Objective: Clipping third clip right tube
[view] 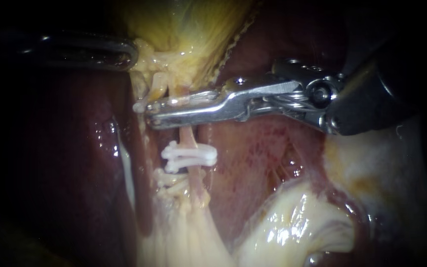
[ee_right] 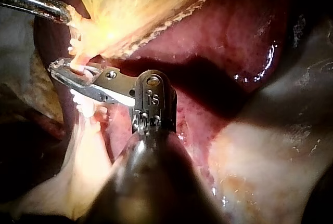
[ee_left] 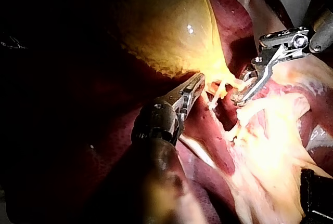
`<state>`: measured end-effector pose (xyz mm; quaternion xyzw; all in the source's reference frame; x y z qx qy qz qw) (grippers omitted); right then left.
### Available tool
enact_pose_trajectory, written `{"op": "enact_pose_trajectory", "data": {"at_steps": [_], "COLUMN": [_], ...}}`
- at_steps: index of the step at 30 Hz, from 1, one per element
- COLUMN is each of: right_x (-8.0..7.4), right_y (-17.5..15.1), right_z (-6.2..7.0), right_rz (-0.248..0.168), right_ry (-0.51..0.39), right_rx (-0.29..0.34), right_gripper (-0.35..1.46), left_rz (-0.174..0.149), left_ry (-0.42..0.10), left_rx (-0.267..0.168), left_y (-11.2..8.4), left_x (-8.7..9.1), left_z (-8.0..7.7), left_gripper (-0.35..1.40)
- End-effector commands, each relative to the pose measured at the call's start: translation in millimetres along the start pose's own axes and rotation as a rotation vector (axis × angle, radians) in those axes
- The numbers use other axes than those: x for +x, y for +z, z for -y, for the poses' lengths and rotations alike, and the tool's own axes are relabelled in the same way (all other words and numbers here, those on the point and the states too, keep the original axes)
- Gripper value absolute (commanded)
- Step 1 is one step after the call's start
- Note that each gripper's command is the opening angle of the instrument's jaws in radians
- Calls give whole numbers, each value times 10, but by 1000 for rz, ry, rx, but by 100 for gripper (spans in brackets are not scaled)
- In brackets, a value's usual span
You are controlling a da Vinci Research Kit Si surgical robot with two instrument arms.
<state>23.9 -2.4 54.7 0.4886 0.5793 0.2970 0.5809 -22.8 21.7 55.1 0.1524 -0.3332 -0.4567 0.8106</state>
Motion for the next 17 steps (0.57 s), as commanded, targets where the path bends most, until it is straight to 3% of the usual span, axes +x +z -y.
{"op": "enact_pose_trajectory", "data": {"at_steps": [1, 17], "right_x": [-2, -2], "right_y": [0, -2], "right_z": [-1, -3], "right_rz": [-1, 3], "right_ry": [-2, 4], "right_rx": [-2, 3], "right_gripper": [-35, -35], "left_rz": [0, 0], "left_ry": [0, 0], "left_rx": [0, 0], "left_y": [0, 0], "left_x": [0, 0], "left_z": [0, 0], "left_gripper": [-35, -35]}}
